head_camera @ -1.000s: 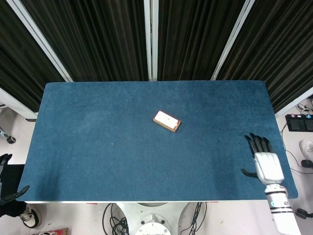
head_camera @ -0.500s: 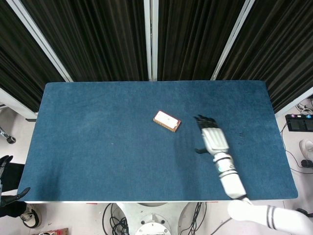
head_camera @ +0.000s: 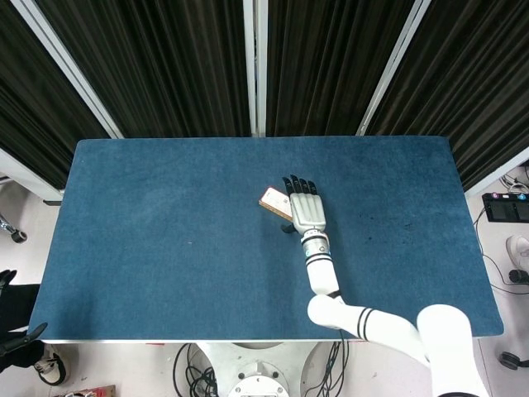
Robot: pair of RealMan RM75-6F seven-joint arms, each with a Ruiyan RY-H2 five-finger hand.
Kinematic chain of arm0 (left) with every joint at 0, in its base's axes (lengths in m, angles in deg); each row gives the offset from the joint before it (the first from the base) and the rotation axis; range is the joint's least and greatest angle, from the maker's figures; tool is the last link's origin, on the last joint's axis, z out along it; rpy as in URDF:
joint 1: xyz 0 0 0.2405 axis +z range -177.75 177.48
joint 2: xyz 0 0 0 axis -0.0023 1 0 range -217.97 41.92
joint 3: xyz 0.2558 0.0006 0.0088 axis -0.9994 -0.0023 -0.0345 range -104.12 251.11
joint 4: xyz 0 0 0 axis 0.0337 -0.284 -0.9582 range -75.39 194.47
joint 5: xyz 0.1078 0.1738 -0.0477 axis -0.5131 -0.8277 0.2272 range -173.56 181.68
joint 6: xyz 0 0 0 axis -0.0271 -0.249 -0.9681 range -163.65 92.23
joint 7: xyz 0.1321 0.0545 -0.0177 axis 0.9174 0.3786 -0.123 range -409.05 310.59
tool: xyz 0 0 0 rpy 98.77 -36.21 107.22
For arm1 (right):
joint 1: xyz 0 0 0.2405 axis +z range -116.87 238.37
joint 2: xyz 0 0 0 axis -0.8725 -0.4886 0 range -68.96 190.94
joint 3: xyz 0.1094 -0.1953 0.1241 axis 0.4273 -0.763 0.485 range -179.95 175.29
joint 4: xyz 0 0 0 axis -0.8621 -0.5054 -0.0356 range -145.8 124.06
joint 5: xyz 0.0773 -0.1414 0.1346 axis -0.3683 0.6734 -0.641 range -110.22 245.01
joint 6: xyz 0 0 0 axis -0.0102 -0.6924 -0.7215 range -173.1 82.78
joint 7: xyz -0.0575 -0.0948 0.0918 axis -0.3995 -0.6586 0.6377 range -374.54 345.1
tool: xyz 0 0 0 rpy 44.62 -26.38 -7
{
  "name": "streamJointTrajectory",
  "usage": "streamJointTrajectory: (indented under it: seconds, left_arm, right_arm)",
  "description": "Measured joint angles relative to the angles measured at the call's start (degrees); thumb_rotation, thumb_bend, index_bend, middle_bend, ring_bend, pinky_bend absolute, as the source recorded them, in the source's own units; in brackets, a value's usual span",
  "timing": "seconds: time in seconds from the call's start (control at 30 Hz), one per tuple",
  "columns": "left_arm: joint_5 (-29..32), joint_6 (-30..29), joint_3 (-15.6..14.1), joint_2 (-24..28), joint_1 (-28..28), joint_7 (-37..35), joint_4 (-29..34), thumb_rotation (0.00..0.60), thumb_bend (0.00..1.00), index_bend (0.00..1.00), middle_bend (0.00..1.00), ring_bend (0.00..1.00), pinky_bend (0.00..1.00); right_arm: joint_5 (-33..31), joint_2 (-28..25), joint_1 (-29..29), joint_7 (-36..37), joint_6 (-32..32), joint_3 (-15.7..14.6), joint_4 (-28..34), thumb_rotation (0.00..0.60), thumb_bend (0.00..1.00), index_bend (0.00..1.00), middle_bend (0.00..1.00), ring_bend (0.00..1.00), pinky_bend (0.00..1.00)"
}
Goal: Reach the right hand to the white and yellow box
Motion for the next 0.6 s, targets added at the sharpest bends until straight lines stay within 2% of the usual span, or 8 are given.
streamJointTrajectory:
  seconds: [0.1, 0.23, 0.3, 0.4, 0.43, 0.6]
  left_arm:
    - [0.0, -0.4, 0.0, 0.1, 0.3, -0.4, -0.2, 0.451, 0.1, 0.11, 0.1, 0.11, 0.21]
    - [0.0, -0.7, 0.0, 0.2, 0.6, -0.5, -0.3, 0.45, 0.1, 0.11, 0.1, 0.11, 0.21]
    - [0.0, -0.8, -0.1, 0.3, 0.7, -0.6, -0.3, 0.448, 0.1, 0.11, 0.1, 0.11, 0.21]
    - [0.0, -0.8, -0.1, 0.3, 0.8, -0.6, -0.3, 0.448, 0.1, 0.11, 0.1, 0.11, 0.21]
    - [0.0, -0.8, -0.1, 0.4, 0.8, -0.6, -0.3, 0.449, 0.1, 0.11, 0.1, 0.11, 0.21]
    - [0.1, -0.7, 0.0, 0.5, 0.9, -0.7, -0.4, 0.45, 0.1, 0.11, 0.1, 0.11, 0.21]
  right_arm:
    - [-3.1, 2.9, 2.4, -0.6, 1.2, 2.0, -5.2, 0.6, 0.13, 0.0, 0.0, 0.0, 0.0]
    - [-6.8, 4.8, 4.2, -1.2, 3.8, 3.9, -8.8, 0.6, 0.16, 0.0, 0.0, 0.0, 0.02]
    - [-8.0, 5.6, 4.8, -1.7, 4.5, 4.3, -9.9, 0.6, 0.17, 0.0, 0.03, 0.02, 0.09]
    - [-8.6, 6.6, 5.3, -1.9, 4.8, 4.6, -11.6, 0.6, 0.21, 0.02, 0.16, 0.15, 0.24]
    - [-8.8, 6.9, 5.3, -1.9, 4.9, 4.7, -12.1, 0.6, 0.23, 0.04, 0.19, 0.18, 0.28]
    - [-8.0, 7.8, 5.6, -0.9, 5.1, 4.6, -14.1, 0.6, 0.33, 0.31, 0.37, 0.37, 0.46]
